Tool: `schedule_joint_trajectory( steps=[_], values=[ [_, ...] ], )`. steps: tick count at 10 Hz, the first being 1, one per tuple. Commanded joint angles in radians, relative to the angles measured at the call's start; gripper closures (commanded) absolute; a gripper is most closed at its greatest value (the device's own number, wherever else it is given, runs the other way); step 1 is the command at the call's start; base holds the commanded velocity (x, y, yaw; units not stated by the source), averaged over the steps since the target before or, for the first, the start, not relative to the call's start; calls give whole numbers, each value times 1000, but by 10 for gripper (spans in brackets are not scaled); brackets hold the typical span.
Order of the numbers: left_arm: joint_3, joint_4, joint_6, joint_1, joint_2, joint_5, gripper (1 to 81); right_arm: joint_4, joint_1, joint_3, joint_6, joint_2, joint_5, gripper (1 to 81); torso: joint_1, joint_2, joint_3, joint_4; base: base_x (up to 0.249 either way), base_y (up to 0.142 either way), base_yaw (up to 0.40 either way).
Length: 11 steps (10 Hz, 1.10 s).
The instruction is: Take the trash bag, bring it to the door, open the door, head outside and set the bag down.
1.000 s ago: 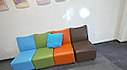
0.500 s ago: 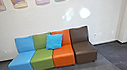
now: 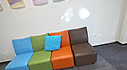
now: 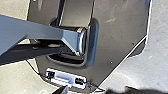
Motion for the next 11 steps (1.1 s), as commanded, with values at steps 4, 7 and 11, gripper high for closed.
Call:
schedule_joint_trajectory(
  steps=[4, 7, 11],
  values=[
    [4, 6, 2, -27, 0, 64, 10, -8, 25, 3, -1, -5, -64, 10, 0, 0, 0, 0, 124, -35, 0],
    [6, 6, 2, -27, 0, 64, 10, -8, 25, 3, -1, -5, -64, 10, 0, 0, 0, 0, 105, 0, 0],
    [6, 5, 2, -27, 0, 64, 10, -6, 25, 3, -1, -5, -66, 10, 0, 0, 0, 0, 101, 0, 0]
  ],
)
